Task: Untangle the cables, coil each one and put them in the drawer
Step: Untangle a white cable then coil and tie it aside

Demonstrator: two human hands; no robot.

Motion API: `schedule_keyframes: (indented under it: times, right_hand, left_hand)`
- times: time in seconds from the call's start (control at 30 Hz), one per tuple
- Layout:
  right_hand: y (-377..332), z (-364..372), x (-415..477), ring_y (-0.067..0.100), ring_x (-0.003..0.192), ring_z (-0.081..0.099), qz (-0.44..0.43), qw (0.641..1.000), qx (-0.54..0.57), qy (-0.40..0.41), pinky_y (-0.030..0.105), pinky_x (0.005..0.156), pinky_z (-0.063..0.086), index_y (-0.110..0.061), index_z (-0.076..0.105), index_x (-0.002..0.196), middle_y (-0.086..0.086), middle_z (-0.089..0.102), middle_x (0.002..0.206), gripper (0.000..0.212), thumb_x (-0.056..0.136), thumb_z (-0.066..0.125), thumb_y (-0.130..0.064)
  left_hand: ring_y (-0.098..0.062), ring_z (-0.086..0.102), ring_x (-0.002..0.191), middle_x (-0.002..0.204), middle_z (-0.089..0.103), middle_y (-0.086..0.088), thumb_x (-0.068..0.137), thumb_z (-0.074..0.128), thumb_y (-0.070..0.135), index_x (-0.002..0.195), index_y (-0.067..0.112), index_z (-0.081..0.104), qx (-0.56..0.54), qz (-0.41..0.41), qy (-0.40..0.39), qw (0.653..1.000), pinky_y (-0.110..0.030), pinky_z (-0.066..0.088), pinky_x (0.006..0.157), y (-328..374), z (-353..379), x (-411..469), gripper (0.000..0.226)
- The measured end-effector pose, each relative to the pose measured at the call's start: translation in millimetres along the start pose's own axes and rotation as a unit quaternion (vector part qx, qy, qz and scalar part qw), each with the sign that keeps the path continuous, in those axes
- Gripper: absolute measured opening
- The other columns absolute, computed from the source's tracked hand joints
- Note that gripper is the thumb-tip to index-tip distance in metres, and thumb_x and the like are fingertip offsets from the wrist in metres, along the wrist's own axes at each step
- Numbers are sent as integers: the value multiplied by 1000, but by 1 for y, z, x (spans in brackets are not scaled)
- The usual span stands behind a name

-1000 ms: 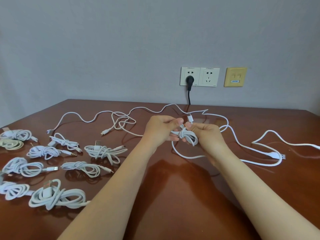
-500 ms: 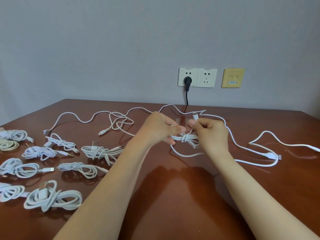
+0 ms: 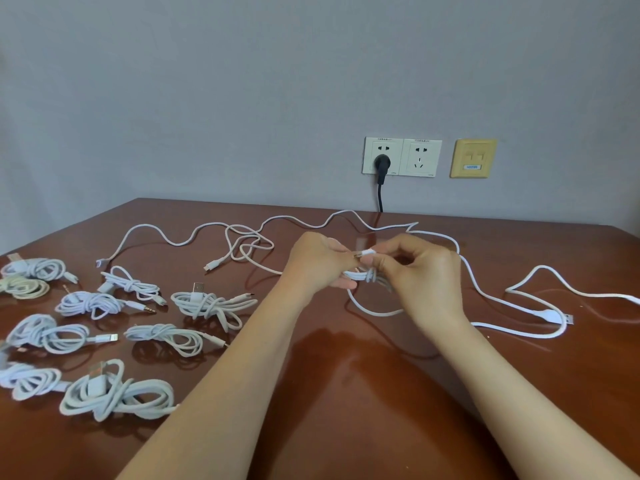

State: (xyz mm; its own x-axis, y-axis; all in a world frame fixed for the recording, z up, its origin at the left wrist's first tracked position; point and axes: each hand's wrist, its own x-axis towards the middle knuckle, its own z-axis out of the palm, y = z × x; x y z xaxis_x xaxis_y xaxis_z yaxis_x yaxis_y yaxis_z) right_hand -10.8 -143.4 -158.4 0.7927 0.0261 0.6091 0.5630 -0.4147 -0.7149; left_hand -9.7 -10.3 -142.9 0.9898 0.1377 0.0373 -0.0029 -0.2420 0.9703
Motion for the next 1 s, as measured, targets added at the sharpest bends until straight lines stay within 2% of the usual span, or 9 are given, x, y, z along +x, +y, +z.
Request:
schedule_keyframes:
  times: [0.13, 0.2, 0.3, 0.5, 0.6, 0.73, 0.8, 0.9, 1.0]
  right_hand:
    - [2, 2, -4, 1, 82, 60, -101, 994, -34, -37, 7, 73, 43, -13, 74, 82, -14, 69, 80, 13, 75, 72, -3]
    - [7, 2, -3, 6, 92, 58, -154, 984, -66, -57, 11, 79, 43, -11, 72, 89, -3, 71, 94, 18, 73, 72, -3]
    - [9, 0, -3, 10, 83, 58, -150, 982, -80, -87, 20, 72, 45, -15, 68, 88, -1, 70, 87, 19, 73, 75, -6]
    - [-1, 4, -2, -4, 49, 54, 37, 993, 92, -68, 6, 52, 38, -22, 63, 71, -15, 63, 60, 18, 77, 73, -8]
    - [0, 1, 4, 2, 39, 53, 161, 955, 241, -68, 11, 44, 42, -9, 65, 77, -7, 65, 52, 7, 80, 69, -4]
    - [-1, -1, 4, 12, 49, 63, 224, 904, 351, -99, 19, 49, 51, 4, 64, 86, 6, 68, 60, 7, 82, 63, -2]
    - [0, 0, 4, 13, 53, 65, 222, 912, 329, -108, 23, 51, 55, 0, 62, 83, 5, 69, 63, 5, 83, 64, -5]
    - [4, 3, 1, 6, 45, 57, 152, 966, 190, -88, 29, 51, 54, -9, 61, 74, -6, 65, 55, 11, 82, 68, -11]
    - [9, 7, -5, 3, 38, 47, 50, 994, 74, -58, 20, 49, 42, -17, 61, 66, -12, 59, 48, 18, 80, 70, -14]
  left_hand:
    - [-2, 59, 43, 68, 61, -8, 80, 68, 1, 81, -4, 67, -106, -36, 16, 994, -12, 48, 45, 2, -1, -3, 5]
    - [-2, 59, 41, 67, 61, -6, 81, 66, -2, 77, -1, 64, -164, -67, 29, 984, -12, 47, 43, 3, -1, -3, 5]
    - [-5, 57, 36, 68, 57, -8, 82, 59, -5, 76, 0, 61, -215, -101, 30, 971, -12, 46, 39, 4, 1, -2, 8]
    - [-9, 61, 45, 66, 60, -7, 90, 57, 18, 83, 5, 59, -284, -68, -27, 956, -17, 51, 45, 11, -9, -2, 15]
    - [-9, 55, 61, 78, 59, -3, 88, 60, 32, 92, 15, 65, -157, -36, -84, 983, -22, 58, 66, 8, -15, -2, 17]
    - [-6, 59, 73, 87, 63, -1, 85, 65, 23, 102, 12, 65, -56, 32, -52, 997, -20, 54, 77, 2, -9, 1, 20]
    - [-8, 62, 76, 86, 66, -5, 84, 67, 16, 98, 4, 65, -70, 38, -40, 996, -17, 56, 71, 1, -7, 0, 19]
    - [-9, 62, 67, 82, 65, -6, 81, 68, 5, 79, 6, 64, -93, 36, -12, 995, -14, 53, 56, 0, -5, -2, 6]
    - [-5, 63, 55, 73, 65, -6, 77, 72, 4, 71, 8, 63, -112, 31, 8, 993, -14, 51, 51, 0, -2, -4, 12]
